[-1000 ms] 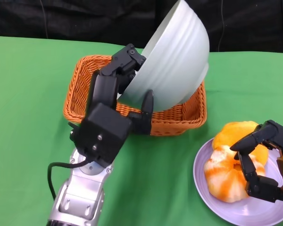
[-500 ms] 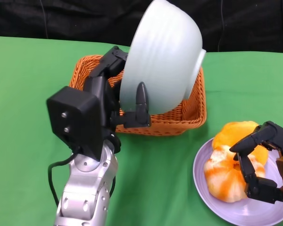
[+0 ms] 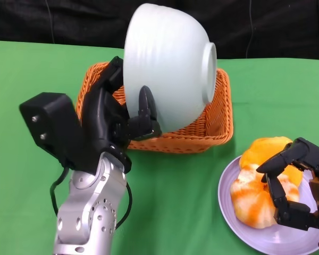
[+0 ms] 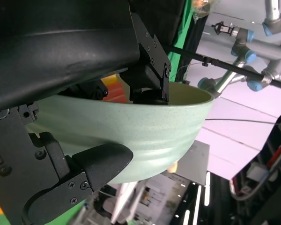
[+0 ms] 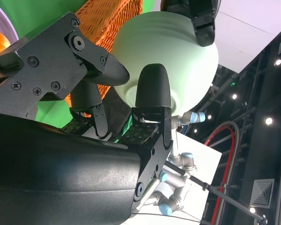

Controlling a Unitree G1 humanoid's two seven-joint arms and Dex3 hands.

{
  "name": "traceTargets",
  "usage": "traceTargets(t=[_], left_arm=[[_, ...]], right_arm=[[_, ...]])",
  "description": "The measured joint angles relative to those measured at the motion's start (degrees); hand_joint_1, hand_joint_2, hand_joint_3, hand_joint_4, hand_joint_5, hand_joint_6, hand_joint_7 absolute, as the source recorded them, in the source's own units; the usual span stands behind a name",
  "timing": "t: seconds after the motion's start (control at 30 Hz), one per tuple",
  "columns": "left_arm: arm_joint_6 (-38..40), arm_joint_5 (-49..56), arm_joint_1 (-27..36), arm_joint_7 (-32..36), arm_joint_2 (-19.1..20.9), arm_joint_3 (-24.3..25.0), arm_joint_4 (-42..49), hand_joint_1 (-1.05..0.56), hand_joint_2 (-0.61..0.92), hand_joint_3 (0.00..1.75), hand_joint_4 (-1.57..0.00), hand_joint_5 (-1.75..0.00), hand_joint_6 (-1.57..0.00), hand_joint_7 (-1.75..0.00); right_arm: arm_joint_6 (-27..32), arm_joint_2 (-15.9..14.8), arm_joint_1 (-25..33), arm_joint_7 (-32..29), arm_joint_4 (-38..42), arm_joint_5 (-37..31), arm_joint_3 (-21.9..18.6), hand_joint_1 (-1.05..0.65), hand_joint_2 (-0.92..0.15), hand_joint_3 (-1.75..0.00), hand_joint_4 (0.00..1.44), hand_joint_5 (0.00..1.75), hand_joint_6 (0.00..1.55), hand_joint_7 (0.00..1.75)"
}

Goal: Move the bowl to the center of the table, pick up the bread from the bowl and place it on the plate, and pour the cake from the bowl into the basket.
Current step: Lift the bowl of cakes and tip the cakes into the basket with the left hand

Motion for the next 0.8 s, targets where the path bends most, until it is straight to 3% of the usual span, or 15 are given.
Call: traceTargets(t=[0.43,0.8], left_arm=[[3.82,-13.48,-2.78,1.7,-2.95,4.87,0.02,-0.24,0.26,1.72,-1.12,-1.75,-0.92,-1.75],[4.83,-20.3,-2.89,5.38,-3.0,6.01,0.42,-0.29,0.29,1.68,-1.14,-1.75,-0.88,-1.75]], right_arm=[[0.16,0.0,0.22,0.65,0.0,0.35,0.1,-0.12,-0.43,-1.14,0.72,1.49,0.72,1.23],[0.13,-0.01,0.24,1.03,0.0,1.09,0.15,-0.11,-0.43,-1.14,0.73,1.49,0.72,1.23]])
